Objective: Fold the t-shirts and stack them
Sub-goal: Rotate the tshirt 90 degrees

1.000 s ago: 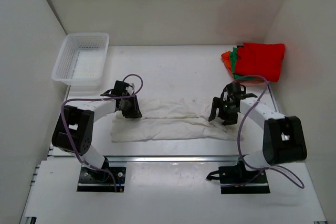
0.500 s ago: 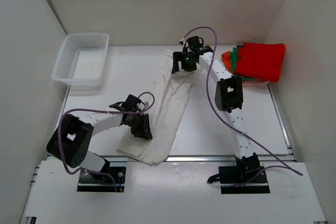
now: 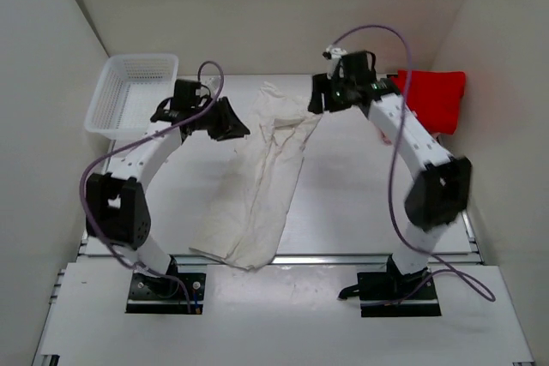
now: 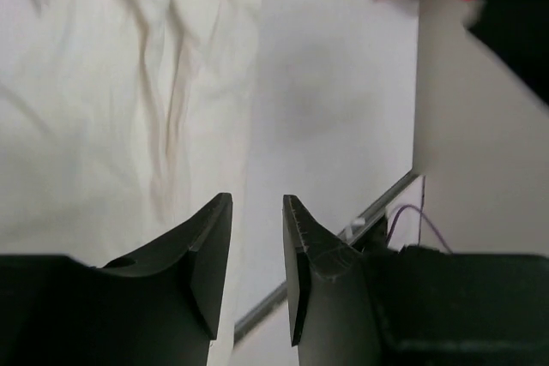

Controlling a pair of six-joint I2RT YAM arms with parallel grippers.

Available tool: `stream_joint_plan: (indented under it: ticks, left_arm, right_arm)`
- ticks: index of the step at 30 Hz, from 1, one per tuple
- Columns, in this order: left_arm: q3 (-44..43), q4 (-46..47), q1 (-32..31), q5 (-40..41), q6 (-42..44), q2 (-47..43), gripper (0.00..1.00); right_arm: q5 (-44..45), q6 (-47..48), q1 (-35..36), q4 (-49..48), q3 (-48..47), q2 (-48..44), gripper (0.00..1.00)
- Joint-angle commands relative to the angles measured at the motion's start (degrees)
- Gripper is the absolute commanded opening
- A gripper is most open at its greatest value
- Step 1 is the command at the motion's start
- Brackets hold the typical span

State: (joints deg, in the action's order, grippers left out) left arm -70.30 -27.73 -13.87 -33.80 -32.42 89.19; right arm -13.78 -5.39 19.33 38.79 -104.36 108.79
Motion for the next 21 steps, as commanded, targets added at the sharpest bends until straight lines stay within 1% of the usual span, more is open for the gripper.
stream_joint_plan:
  ticks: [1, 2, 3, 4, 5, 6, 8, 9, 10, 11, 12, 13, 14, 15, 17, 18, 19, 20, 21]
  left_arm:
    - [-11.13, 2.05, 1.04, -4.07, -0.18, 12.21, 0.41]
    - [-13.43, 3.02, 0.86, -4.25, -0.62, 16.50, 0.40]
    - [-17.11, 4.25, 0.43, -4.08, -1.06, 21.42, 0.40]
    - [-19.93, 5.22, -0.19, -3.82, -1.93, 25.38, 0.39]
    - [-21.35, 6.27, -0.72, -3.90, -2.29, 27.25, 0.38]
    - [-24.41, 7.85, -0.90, -3.82, -2.99, 30.75, 0.39]
    - [-29.26, 8.39, -1.95, -2.33, -3.08, 35.69, 0.39]
    - [-32.67, 7.61, -2.21, -1.45, -2.74, 38.75, 0.39]
    - [-36.79, 7.25, -2.65, 0.38, -2.04, 41.91, 0.39]
    - [-38.58, 6.64, -3.09, 2.75, -1.85, 42.99, 0.40]
    - [-42.16, 5.94, -3.53, 4.08, -1.68, 45.44, 0.41]
    - [-45.42, 5.32, -3.71, 5.83, -1.85, 47.81, 0.41]
    - [-47.36, 4.53, -3.97, 7.51, -2.03, 49.31, 0.41]
    - [-51.82, 2.35, -4.32, 7.78, -1.85, 52.20, 0.40]
    - [-63.41, -2.84, -4.59, 11.10, -1.42, 57.57, 0.41]
    - [-65.99, -5.91, -4.85, 11.65, -1.33, 61.07, 0.40]
    - [-71.41, -8.63, -5.11, 13.13, -1.15, 64.06, 0.40]
    - [-74.77, -9.01, -5.20, 13.93, -1.76, 65.40, 0.40]
    - [-75.67, -9.62, -4.59, 13.94, -2.29, 67.41, 0.40]
  right_arm:
    - [-1.32, -5.92, 4.20, -14.75, 23.83, -16.21, 0.32]
    - [-1.60, -6.65, 5.61, -16.62, 31.24, -20.16, 0.18]
    - [-2.82, -8.83, 8.41, -19.16, 34.19, -22.72, 0.14]
    - [-3.35, -10.16, 11.66, -21.27, 39.61, -24.14, 0.08]
    - [-3.18, -11.73, 15.00, -23.82, 43.93, -24.59, 0.05]
    - [-4.40, -12.53, 16.51, -25.41, 46.15, -25.46, 0.04]
    - [-7.91, -15.78, 21.77, -32.68, 52.82, -26.26, 0.02]
    - [-8.89, -16.23, 22.76, -34.63, 54.07, -26.44, 0.02]
    - [-9.77, -16.67, 25.29, -36.92, 55.65, -25.66, 0.02]
    - [-11.08, -17.72, 26.88, -38.33, 56.88, -25.56, 0.02]
    - [-11.44, -17.90, 27.68, -40.09, 57.50, -23.99, 0.02]
    - [-13.97, -18.86, 28.39, -41.84, 57.86, -21.63, 0.02]
    - [-14.86, -19.74, 29.35, -42.38, 58.21, -20.91, 0.03]
    - [-14.96, -19.66, 29.79, -42.65, 58.30, -18.47, 0.02]
    - [-13.74, -18.61, 31.03, -38.81, 57.08, -15.29, 0.03]
    - [-13.56, -17.91, 31.46, -36.52, 56.11, -13.45, 0.03]
    - [-13.12, -17.56, 30.77, -33.54, 56.28, -11.78, 0.03]
    - [-13.03, -17.12, 30.50, -30.99, 56.02, -11.33, 0.02]
    - [-13.11, -15.89, 29.02, -29.40, 56.89, -11.24, 0.02]
